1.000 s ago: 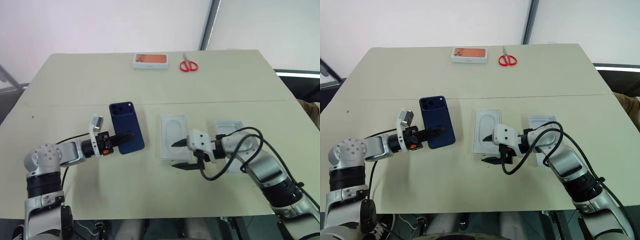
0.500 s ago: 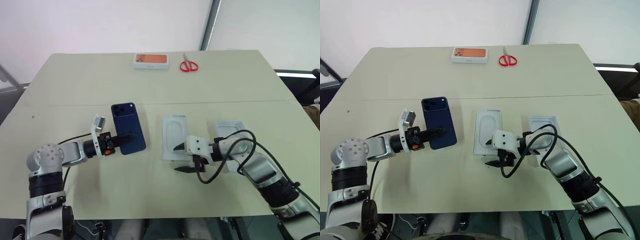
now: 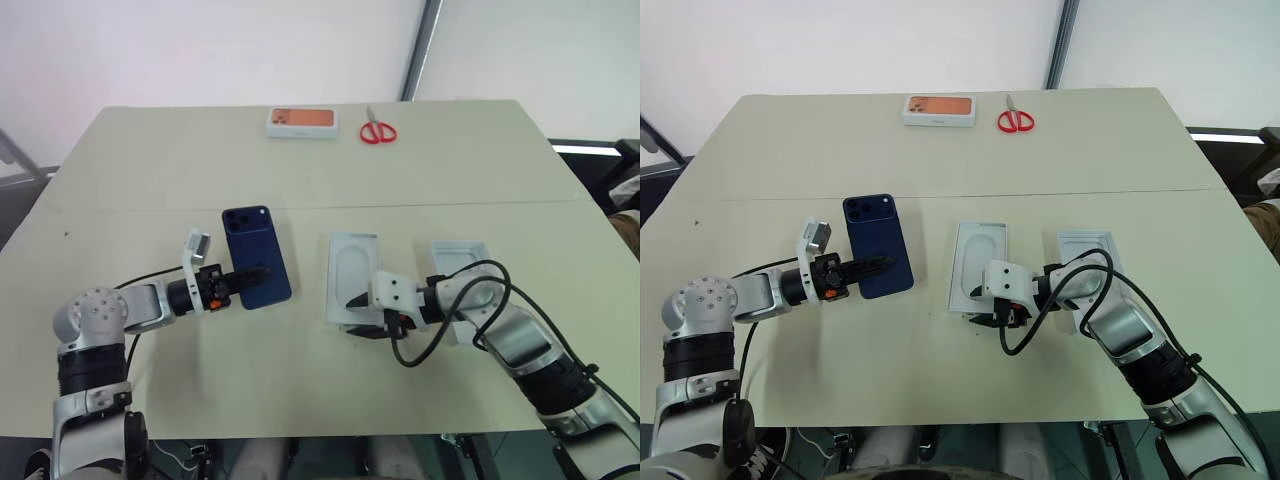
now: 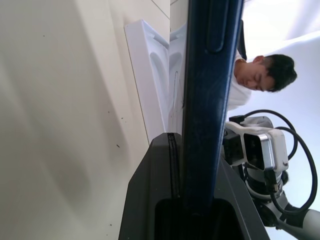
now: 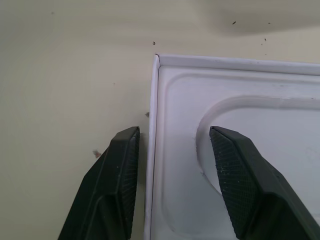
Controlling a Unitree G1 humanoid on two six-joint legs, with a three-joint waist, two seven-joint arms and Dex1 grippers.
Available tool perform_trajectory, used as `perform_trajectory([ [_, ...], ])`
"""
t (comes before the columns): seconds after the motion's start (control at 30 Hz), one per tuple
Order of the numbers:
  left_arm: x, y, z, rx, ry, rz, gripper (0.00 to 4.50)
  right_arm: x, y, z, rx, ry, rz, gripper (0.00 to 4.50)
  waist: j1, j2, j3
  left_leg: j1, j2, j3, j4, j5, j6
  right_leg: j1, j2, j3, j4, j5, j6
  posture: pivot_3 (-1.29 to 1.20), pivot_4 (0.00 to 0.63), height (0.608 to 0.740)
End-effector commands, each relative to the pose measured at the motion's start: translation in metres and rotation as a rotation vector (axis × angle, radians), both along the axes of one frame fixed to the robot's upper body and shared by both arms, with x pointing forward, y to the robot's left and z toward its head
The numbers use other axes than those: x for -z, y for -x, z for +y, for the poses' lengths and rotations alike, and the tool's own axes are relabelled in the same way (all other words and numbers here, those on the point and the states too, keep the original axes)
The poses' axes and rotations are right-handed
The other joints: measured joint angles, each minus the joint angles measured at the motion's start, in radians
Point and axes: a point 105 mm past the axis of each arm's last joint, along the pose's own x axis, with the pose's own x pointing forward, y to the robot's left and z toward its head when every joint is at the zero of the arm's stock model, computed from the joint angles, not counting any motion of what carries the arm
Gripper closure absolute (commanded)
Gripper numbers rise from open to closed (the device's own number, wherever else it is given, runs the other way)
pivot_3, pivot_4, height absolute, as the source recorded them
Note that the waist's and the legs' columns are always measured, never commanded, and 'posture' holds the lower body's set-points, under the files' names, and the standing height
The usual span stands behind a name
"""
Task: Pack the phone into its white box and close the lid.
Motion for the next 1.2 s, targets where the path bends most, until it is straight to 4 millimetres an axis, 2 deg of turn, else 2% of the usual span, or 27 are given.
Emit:
perform_trajectory([
  [0.03,-0.011,-0.001,-0.001,0.004,0.012,-0.055,4.5,-0.003,0.002,0.004,-0.026,-0.002,-0.021,2.23,0.0,0.0,0.0,0.0,0.0,0.0,0.0,0.0,0.0,0.0,0.0,0.0,0.0,0.0,0.0,0.0,0.15,0.74],
  [0.07,-0.011,-0.001,-0.001,0.005,0.013,-0.054,4.5,-0.003,0.002,0.005,-0.022,-0.007,-0.018,2.23,0.0,0.0,0.0,0.0,0.0,0.0,0.0,0.0,0.0,0.0,0.0,0.0,0.0,0.0,0.0,0.0,0.15,0.74],
  [0.2,-0.011,-0.001,-0.002,0.005,0.017,-0.051,4.5,-0.002,0.001,0.005,-0.02,0.0,-0.035,3.51,0.0,0.0,0.0,0.0,0.0,0.0,0.0,0.0,0.0,0.0,0.0,0.0,0.0,0.0,0.0,0.0,0.15,0.74],
  [0.53,-0.013,0.002,-0.004,0.016,0.023,-0.053,4.5,-0.001,0.006,0.008,-0.035,-0.008,-0.021,3.51,-0.001,0.0,0.0,0.0,0.0,0.0,0.0,0.0,0.0,0.0,0.0,0.0,0.001,0.0,0.0,0.0,0.15,0.74],
  [0.67,-0.015,0.002,-0.003,0.018,0.026,-0.056,4.5,-0.001,0.014,0.019,-0.058,-0.042,0.002,3.51,-0.002,0.0,0.0,0.0,0.0,0.0,0.0,0.0,0.0,0.0,0.0,0.0,0.001,0.0,0.0,0.0,0.15,0.74],
  [0.83,-0.019,0.001,-0.003,0.019,0.044,-0.054,4.5,0.002,0.034,0.047,-0.122,-0.098,0.056,3.51,-0.005,0.0,0.0,0.0,0.001,0.0,0.0,0.0,0.0,0.0,0.001,0.0,0.001,0.0,0.0,0.0,0.15,0.74],
  [1.0,-0.02,0.002,-0.005,0.03,0.048,-0.047,4.5,0.004,0.032,0.054,-0.092,-0.11,0.089,3.51,-0.002,-0.001,-0.001,0.0,0.0,0.0,0.001,0.0,0.0,0.0,0.0,0.0,0.001,0.0,0.0,0.0,0.15,0.74],
  [1.1,-0.021,0.005,-0.007,0.049,0.056,-0.045,4.5,0.003,0.026,0.053,-0.068,-0.103,0.065,2.57,-0.002,-0.001,-0.001,0.0,0.0,0.0,0.001,0.0,0.0,0.0,0.0,0.0,0.001,0.0,0.0,0.0,0.15,0.74],
  [1.2,-0.021,0.008,-0.009,0.067,0.057,-0.042,4.5,0.0,0.026,0.052,-0.082,-0.096,0.045,1.02,0.0,-0.001,-0.001,0.0,0.0,0.0,0.001,0.0,0.0,0.0,0.0,0.0,0.001,0.0,0.0,0.0,0.15,0.74],
])
